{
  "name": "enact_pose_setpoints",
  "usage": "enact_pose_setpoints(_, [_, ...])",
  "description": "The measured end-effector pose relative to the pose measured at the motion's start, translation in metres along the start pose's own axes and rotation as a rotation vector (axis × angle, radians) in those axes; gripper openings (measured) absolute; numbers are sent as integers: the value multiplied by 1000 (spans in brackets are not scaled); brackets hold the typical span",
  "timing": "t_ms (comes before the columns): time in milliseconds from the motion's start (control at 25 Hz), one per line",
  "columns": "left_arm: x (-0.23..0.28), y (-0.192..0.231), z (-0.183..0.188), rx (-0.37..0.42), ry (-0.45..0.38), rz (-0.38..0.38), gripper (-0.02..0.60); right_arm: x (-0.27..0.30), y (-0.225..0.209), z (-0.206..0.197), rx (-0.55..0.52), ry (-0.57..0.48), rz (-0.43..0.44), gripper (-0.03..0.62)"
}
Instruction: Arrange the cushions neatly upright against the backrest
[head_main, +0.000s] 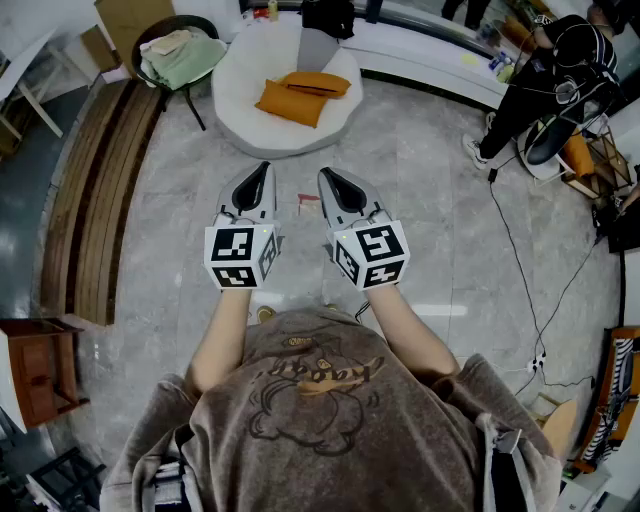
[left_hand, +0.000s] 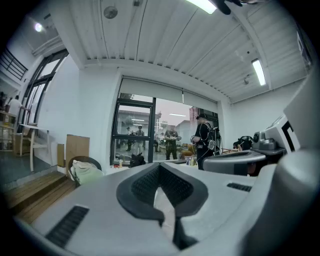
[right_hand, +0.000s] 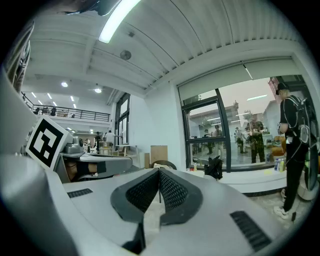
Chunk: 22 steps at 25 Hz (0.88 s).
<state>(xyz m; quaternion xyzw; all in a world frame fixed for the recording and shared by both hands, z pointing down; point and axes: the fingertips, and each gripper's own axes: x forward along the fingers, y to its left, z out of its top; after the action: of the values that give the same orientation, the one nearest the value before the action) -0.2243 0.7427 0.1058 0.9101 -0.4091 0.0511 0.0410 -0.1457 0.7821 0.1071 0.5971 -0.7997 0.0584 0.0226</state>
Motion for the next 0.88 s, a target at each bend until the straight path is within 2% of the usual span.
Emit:
enact_pose_setpoints(200, [9,-14,-4,11,10,7,5,-7,-15,-3,16,-9,15,21])
enact_pose_setpoints(560, [15,-26,-18,-4,21,57,5,-29,-47,-14,39,-9,95,21])
enact_pose_setpoints(880, [52,-13,-25,-17,19,76,5,0,-83,-30,43,18,97,21])
